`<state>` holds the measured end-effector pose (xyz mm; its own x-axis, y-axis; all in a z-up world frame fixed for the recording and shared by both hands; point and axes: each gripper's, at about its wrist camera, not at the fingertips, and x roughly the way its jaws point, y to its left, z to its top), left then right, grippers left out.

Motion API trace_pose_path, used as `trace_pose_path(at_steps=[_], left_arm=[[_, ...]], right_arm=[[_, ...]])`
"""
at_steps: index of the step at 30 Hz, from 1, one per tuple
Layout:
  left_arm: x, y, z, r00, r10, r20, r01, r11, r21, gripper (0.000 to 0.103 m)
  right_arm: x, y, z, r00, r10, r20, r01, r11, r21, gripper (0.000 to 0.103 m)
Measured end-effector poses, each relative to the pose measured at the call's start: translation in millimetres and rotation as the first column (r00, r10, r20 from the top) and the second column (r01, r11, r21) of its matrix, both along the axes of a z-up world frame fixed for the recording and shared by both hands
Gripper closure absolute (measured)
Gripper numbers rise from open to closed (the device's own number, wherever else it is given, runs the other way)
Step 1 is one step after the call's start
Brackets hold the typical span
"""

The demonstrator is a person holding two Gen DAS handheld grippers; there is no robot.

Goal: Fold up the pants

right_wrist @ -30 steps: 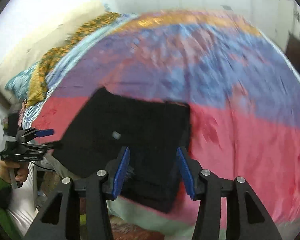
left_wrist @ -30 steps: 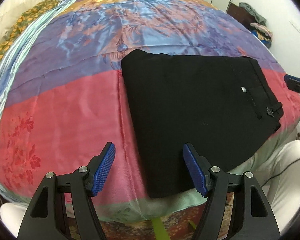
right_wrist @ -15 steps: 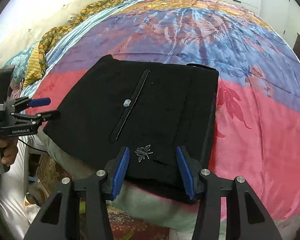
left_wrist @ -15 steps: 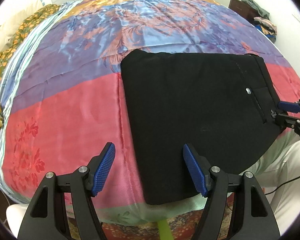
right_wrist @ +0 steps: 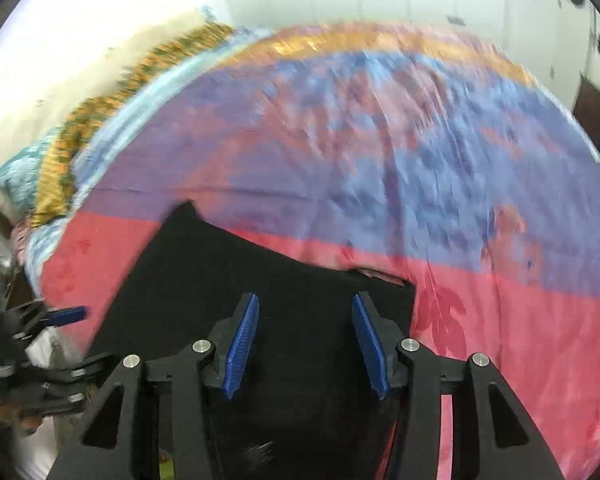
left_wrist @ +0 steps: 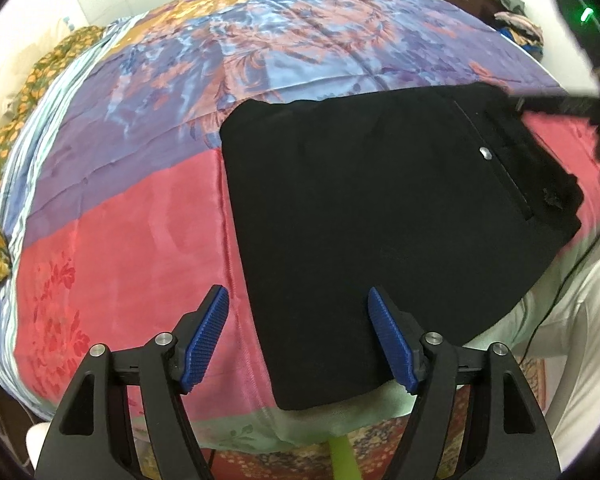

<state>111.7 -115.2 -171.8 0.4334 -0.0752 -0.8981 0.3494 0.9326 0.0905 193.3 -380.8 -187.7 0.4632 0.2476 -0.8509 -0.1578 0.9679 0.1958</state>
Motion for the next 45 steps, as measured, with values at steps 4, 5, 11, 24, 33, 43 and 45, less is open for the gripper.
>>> trace_pose_path(at_steps=[4, 5, 11, 24, 33, 43, 45], left_arm=[[0.9, 2.8, -4.3, 1.000, 0.006, -0.013, -0.006, 1.000, -0.013, 0.024], [0.8, 2.9, -5.4, 1.000, 0.008, -0.017, -0.008, 1.000, -0.014, 0.024], [-1.3, 7.0, -6.8, 0.999, 0.024, -0.029, -0.025, 0.999, -0.041, 0.024], [0.4, 30.4, 6.4, 0.997, 0.039, -0.063, -0.046, 0.991, -0.122, 0.014], [63.2, 78.7, -35.9, 0.942, 0.096, -0.320, -0.205, 0.923, -0.326, 0.011], [81.6, 47.9, -55.1, 0.911, 0.012, -0.411, -0.231, 0.843, -0.487, 0.052], [78.2, 39.2, -41.7, 0.934, 0.025, -0.356, -0.193, 0.874, -0.446, 0.074]], right_arm=[[-7.8, -21.2, -29.4, 0.996, -0.077, -0.040, 0.081, 0.993, 0.090, 0.052], [-11.5, -24.1, -28.6, 0.994, -0.095, -0.045, 0.099, 0.990, 0.096, 0.046], [-57.0, -26.6, 6.3, 0.993, -0.112, 0.037, 0.109, 0.992, 0.068, 0.045], [-120.2, -12.4, 14.4, 1.000, 0.019, 0.003, -0.019, 0.993, 0.114, 0.042], [-64.9, -75.9, -39.6, 0.976, -0.078, -0.201, 0.149, 0.918, 0.368, 0.027], [-30.2, -75.2, -85.7, 0.942, -0.014, -0.335, 0.202, 0.821, 0.535, 0.039], [-31.9, -66.3, -72.3, 0.957, 0.008, -0.291, 0.141, 0.861, 0.488, 0.051]])
